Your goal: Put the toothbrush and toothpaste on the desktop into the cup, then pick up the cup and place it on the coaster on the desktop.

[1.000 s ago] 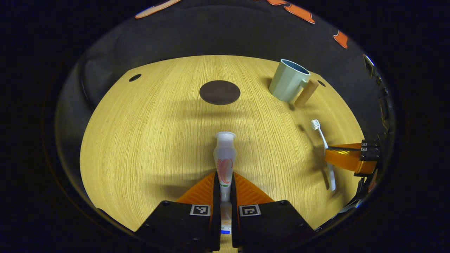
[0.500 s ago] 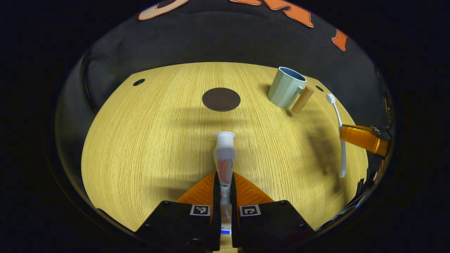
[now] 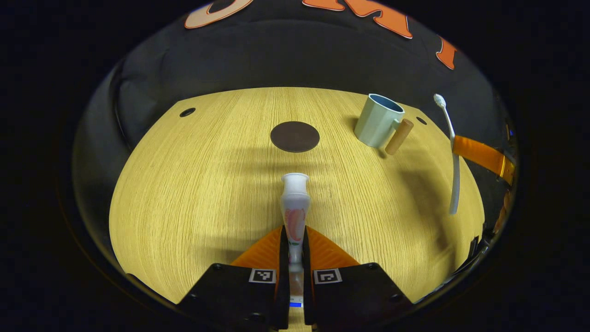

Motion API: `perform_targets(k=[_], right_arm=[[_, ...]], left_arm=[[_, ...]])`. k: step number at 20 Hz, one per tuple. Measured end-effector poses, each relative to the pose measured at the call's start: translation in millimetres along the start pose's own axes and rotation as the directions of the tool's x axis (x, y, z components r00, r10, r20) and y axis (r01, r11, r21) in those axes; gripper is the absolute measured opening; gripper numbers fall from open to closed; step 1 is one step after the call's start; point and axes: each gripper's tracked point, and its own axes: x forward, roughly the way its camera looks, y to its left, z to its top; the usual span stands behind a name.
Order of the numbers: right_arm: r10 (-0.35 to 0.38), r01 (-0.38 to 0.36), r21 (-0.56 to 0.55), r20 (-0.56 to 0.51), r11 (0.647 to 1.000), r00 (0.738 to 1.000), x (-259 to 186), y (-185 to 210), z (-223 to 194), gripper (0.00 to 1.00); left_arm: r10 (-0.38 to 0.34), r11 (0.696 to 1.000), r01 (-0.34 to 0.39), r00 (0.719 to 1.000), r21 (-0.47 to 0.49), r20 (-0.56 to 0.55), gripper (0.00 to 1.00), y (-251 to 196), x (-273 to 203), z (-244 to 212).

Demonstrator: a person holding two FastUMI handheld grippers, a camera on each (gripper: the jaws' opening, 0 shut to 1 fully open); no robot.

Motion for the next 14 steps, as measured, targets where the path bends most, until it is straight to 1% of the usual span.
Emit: perform_targets(k=[4,7,9,11,13,14], right_arm=[[0.000,0.002,-0.026,0.079,1.000,0.997,0,-5,25,0.05],[0.010,-0.006,-0.025,0.145,1.000,0.989,0,-2,46,0.05],[0.028,-0.020,-0.039,0.231,0.999,0.973,0,2,67,0.05],[0.038,-0.017,-0.071,0.304,0.997,0.952,-6,2,81,0.05],[0.041,-0.010,-0.089,0.351,0.996,0.935,-6,3,96,0.05],[0.046,-0.014,-0.088,0.367,0.996,0.929,-3,5,102,0.05]], left_arm=[[0.014,1.000,-0.014,1.000,0.005,0.027,0.16,-4,-14,5],[0.010,1.000,-0.011,0.999,0.008,0.039,0.16,-3,-23,8],[0.011,1.000,-0.012,0.999,0.008,0.048,0.16,2,-24,13],[0.017,1.000,-0.017,0.998,0.000,0.058,0.16,1,-25,12],[0.015,1.000,-0.014,0.998,-0.006,0.067,0.16,1,-33,15],[0.013,1.000,-0.013,0.997,-0.007,0.072,0.16,0,-29,13]])
